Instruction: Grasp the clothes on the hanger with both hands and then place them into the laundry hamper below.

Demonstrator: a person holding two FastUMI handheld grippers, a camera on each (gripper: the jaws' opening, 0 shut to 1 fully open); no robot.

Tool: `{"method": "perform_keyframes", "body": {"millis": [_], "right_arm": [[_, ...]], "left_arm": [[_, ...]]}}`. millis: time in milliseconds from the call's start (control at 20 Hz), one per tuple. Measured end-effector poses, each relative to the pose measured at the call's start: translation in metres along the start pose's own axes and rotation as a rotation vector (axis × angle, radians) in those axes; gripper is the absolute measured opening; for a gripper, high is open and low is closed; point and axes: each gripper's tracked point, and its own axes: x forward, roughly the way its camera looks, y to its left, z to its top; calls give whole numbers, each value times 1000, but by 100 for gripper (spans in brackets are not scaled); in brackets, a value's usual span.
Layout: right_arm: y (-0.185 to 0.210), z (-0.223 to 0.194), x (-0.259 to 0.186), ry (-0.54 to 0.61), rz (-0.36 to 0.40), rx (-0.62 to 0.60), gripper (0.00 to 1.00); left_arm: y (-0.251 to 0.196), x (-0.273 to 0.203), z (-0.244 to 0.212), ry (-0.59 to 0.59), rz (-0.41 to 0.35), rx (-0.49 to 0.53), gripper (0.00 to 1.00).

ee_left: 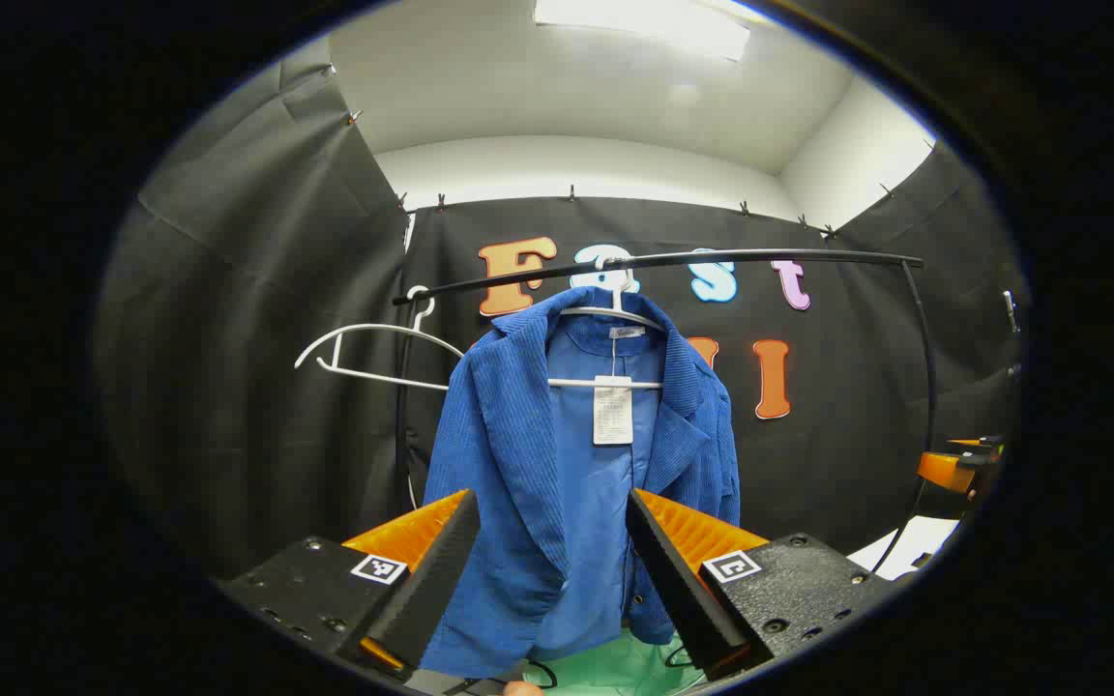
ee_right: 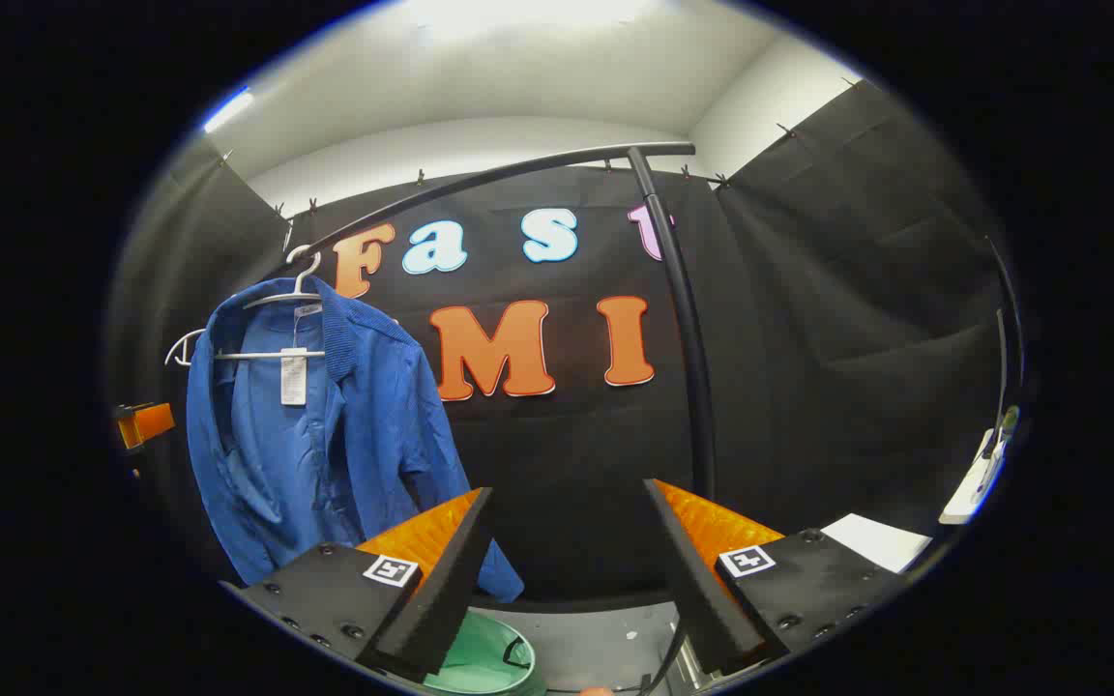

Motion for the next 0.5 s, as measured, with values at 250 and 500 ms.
{"method": "perform_keyframes", "body": {"millis": [250,500], "right_arm": [[-2,9,-5,-15,-15,-46,98],[-4,16,-10,-31,-20,-62,97]], "left_arm": [[-10,11,-3,19,-25,16,95],[-18,12,0,4,-53,16,95]]}}
